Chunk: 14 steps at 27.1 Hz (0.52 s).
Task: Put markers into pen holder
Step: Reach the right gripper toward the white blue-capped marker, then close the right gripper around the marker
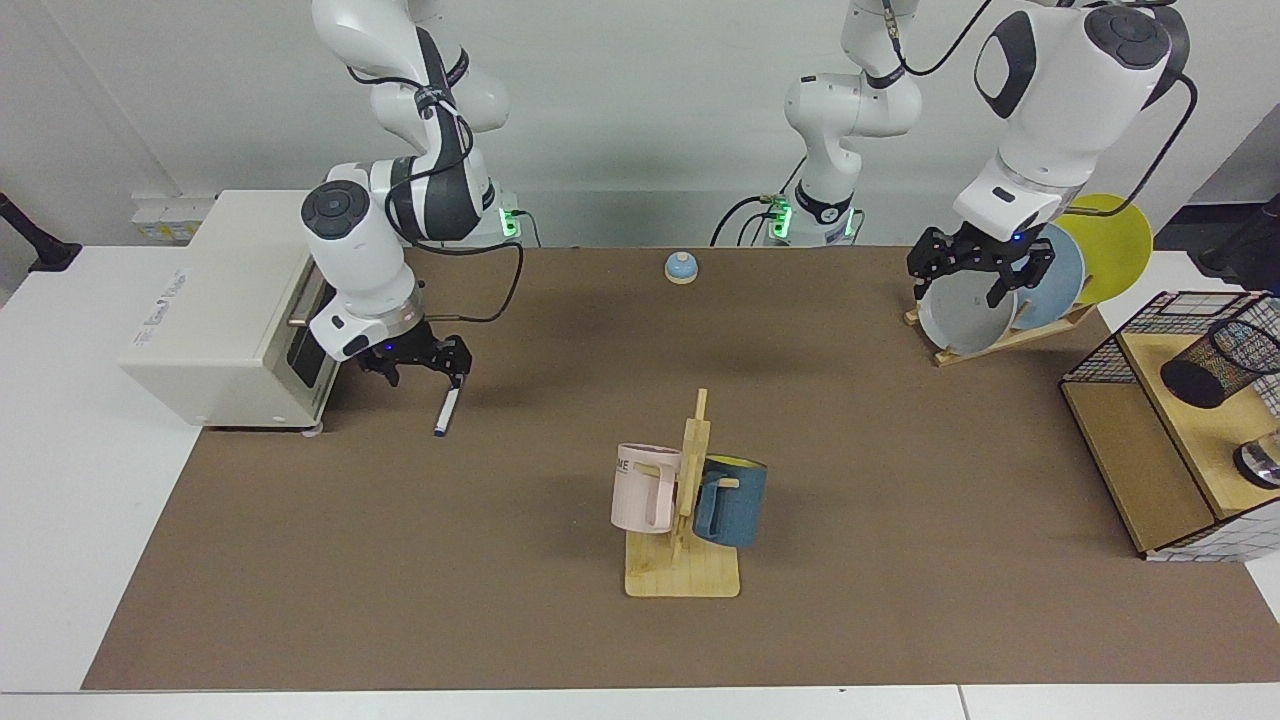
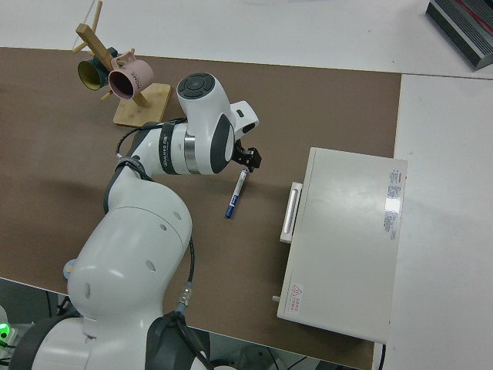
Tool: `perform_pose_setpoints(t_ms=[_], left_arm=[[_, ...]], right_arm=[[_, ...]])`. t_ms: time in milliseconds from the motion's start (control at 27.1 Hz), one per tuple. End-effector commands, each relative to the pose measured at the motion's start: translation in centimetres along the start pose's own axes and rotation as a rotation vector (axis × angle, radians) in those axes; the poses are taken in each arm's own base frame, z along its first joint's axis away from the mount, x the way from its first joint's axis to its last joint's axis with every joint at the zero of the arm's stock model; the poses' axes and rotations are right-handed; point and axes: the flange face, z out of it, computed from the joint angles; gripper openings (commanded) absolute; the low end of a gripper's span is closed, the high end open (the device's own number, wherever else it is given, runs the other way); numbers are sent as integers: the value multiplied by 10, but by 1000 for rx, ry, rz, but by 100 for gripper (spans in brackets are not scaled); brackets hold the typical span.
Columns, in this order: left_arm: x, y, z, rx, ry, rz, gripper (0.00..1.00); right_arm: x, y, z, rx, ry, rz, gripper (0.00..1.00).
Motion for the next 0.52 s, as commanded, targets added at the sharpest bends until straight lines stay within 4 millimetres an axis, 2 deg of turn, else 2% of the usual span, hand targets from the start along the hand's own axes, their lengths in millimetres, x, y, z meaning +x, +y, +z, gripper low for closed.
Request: perform_pose_setpoints(t_ms=[0, 111, 258, 479], left_arm=[[-7, 0, 2, -14, -5, 7, 100], [-7, 0, 3, -15, -7, 7, 100], [-7, 0, 5, -15, -11, 7, 100], [-7, 0, 5, -15, -11, 7, 100]], right_arm=[[1, 4, 25, -12, -3, 41, 98], [3, 5, 34, -10, -1, 56, 92], [2, 7, 46, -13, -17, 58, 75], [1, 11, 52, -14, -26, 64, 69]])
